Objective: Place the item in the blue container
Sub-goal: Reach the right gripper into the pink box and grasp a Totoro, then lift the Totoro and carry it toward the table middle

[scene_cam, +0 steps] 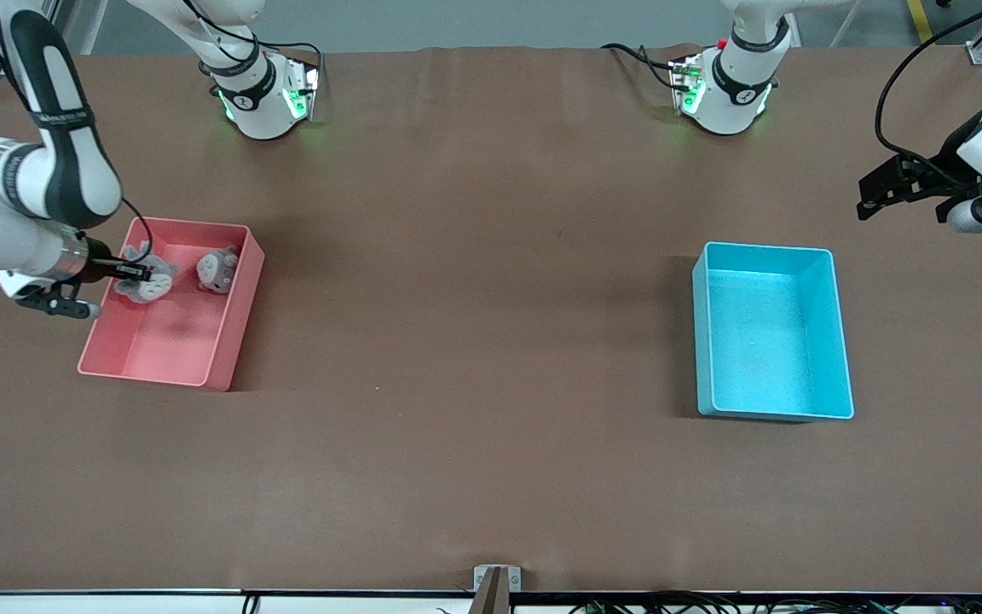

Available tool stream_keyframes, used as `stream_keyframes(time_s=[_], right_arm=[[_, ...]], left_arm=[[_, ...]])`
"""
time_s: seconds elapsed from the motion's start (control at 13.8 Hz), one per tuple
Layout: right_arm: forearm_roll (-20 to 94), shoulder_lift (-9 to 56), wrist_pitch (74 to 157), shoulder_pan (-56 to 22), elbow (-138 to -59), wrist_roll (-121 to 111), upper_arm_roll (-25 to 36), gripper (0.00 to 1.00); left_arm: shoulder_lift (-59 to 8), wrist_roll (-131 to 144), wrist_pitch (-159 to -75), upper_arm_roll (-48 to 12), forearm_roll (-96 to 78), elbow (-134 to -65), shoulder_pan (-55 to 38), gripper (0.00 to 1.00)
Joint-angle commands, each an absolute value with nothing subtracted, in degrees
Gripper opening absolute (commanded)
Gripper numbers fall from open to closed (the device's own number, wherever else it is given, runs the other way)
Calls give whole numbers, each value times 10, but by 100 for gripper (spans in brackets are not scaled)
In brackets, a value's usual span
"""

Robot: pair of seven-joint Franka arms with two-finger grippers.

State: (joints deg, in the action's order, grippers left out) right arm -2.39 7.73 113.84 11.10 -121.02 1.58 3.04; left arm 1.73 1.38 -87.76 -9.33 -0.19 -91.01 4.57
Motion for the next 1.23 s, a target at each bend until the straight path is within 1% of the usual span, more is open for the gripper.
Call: stream_keyframes(time_s=[0.0,0.14,0.36,0.43,0.65,0.72,0.87,0.94,1.01,1.16], right_arm=[[-18,74,1011,59,-1106,108,28,1],[30,74,965,18,-1072,193,28,1],[79,71,969,-48,-1059,314,26,1],[83,72,977,-76,-1056,363,25,1],[106,81,1074,-179,-1061,524,26,1],[106,96,1108,-216,-1059,580,26,1],[106,143,1182,-276,-1050,685,26,1],[105,175,1210,-303,-1034,729,26,1],[102,207,1223,-322,-1011,765,27,1],[94,284,1226,-360,-937,843,28,1]], left_arm=[[24,15,-884,-97,1,-916,49,100],[22,15,-885,-97,1,-916,49,100],[22,15,-886,-97,1,-916,49,100],[22,15,-887,-96,1,-916,49,100],[22,15,-887,-96,0,-918,50,100],[22,15,-887,-96,0,-918,50,100],[22,15,-887,-96,0,-919,50,100],[22,15,-887,-96,0,-919,51,100],[22,15,-887,-96,0,-919,51,100],[22,15,-887,-96,0,-919,51,100]])
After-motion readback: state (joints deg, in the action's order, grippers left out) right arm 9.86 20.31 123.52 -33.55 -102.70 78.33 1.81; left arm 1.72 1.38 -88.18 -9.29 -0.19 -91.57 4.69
